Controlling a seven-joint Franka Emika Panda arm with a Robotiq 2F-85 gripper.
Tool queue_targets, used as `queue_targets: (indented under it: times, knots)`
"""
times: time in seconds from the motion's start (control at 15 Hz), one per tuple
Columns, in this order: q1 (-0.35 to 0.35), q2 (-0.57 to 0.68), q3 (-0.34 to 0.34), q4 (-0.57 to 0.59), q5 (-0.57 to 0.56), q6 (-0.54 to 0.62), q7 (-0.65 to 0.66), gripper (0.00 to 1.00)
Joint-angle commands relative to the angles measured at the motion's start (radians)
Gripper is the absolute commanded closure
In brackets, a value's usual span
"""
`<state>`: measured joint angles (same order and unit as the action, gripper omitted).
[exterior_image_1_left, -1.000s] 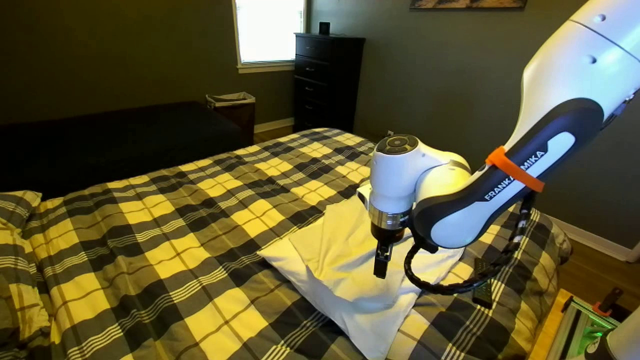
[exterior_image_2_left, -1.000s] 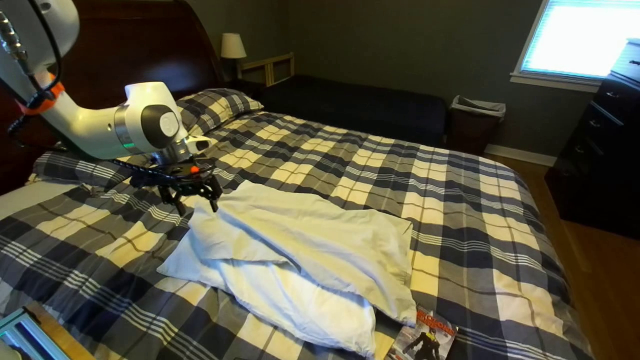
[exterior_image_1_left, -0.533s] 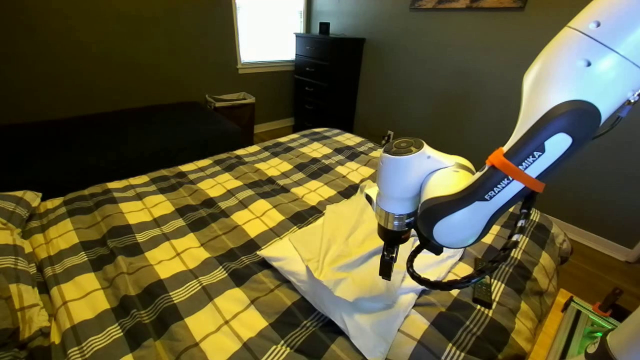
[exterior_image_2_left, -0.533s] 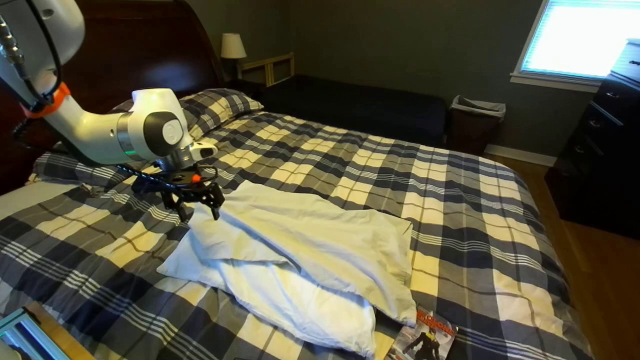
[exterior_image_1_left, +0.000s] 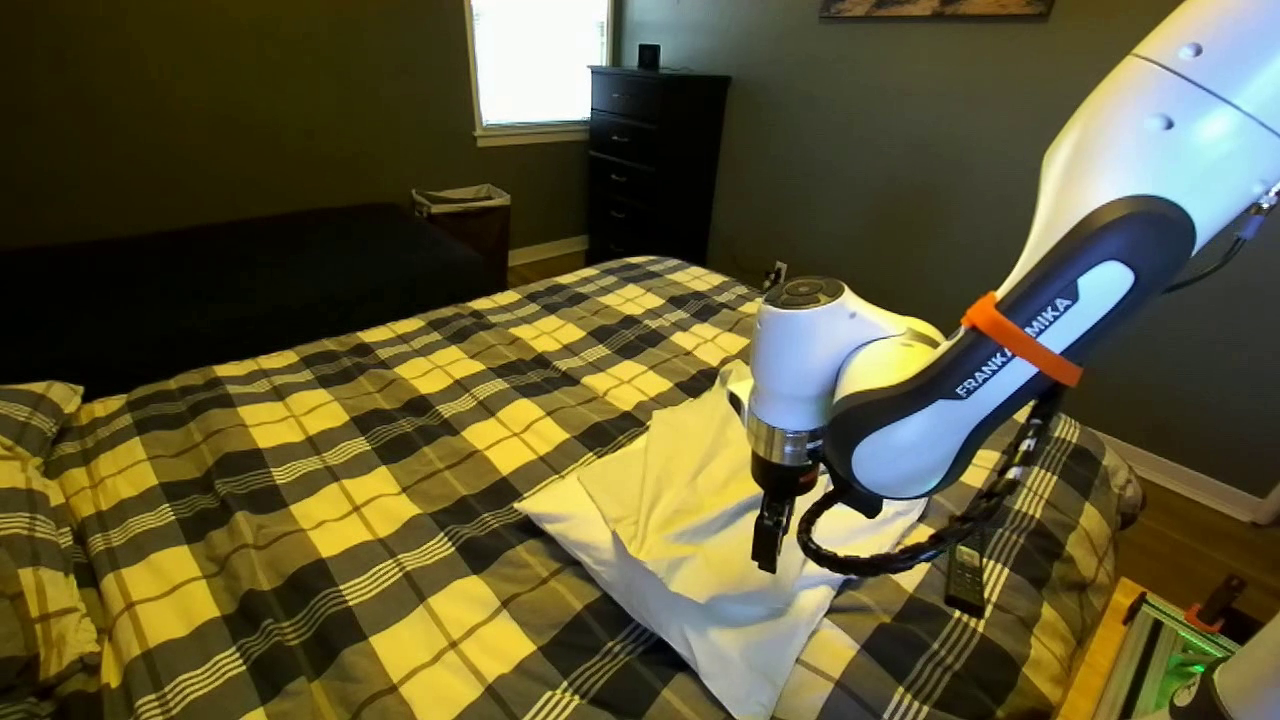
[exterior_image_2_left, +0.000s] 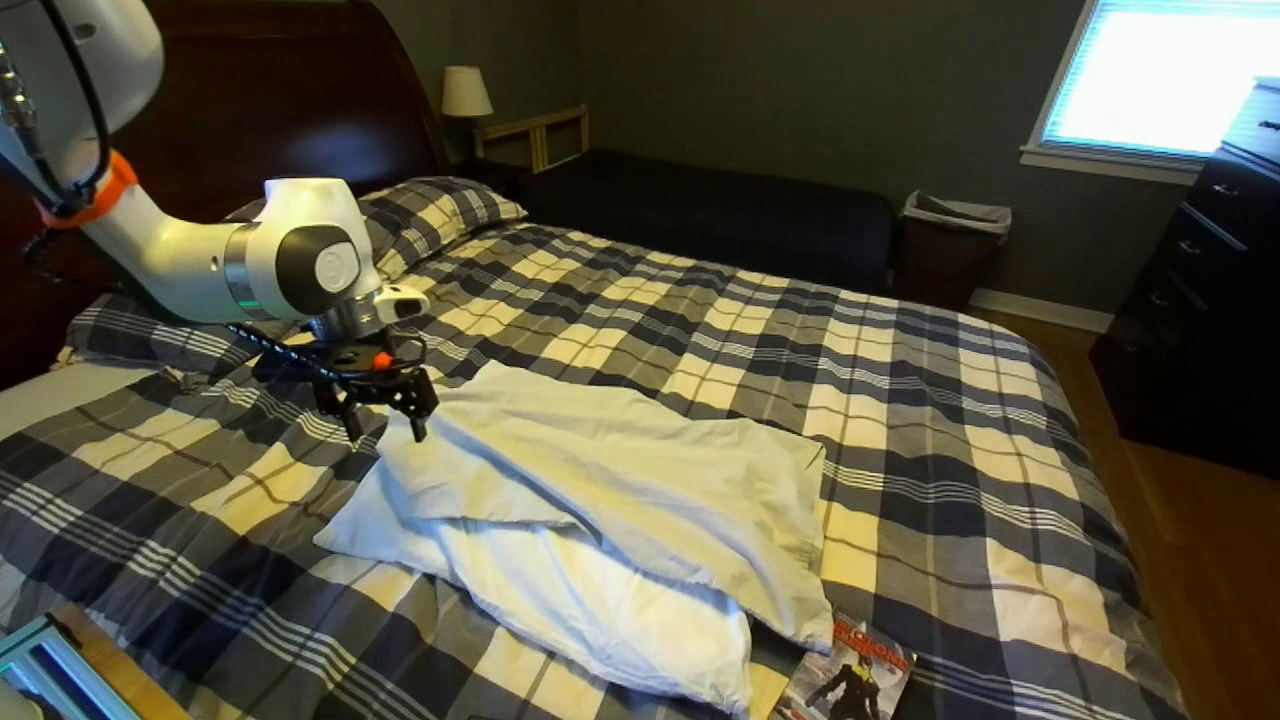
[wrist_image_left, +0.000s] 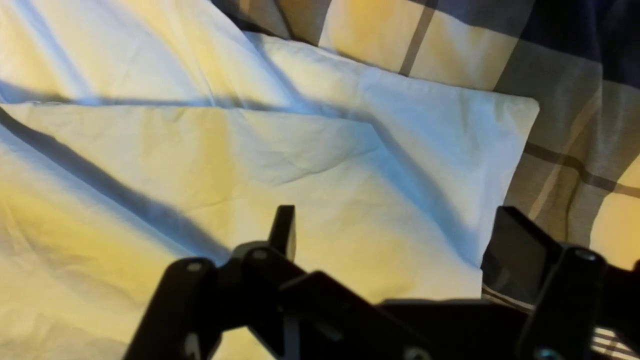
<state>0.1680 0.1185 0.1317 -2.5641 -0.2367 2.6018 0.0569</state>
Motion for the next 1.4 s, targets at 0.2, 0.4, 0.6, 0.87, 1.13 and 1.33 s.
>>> queue_targets:
  times: [0.2, 0.4, 0.6, 0.87, 1.13, 1.33]
  knots:
    - [-0.025, 0.018, -0.008, -0.015, 0.092, -0.025, -0.024, 0.00]
    - [-0.036, 0.031, -0.016, -0.007, 0.107, -0.066, -0.030, 0.00]
    - [-0.047, 0.048, -0.013, 0.002, 0.136, -0.101, -0.059, 0.00]
    - [-0.033, 0.090, -0.018, 0.030, 0.095, -0.128, -0.044, 0.00]
    - [-0.002, 0.129, -0.021, 0.048, 0.054, -0.109, 0.018, 0.00]
    - [0.035, 0.168, -0.029, 0.072, 0.006, -0.099, 0.096, 0.00]
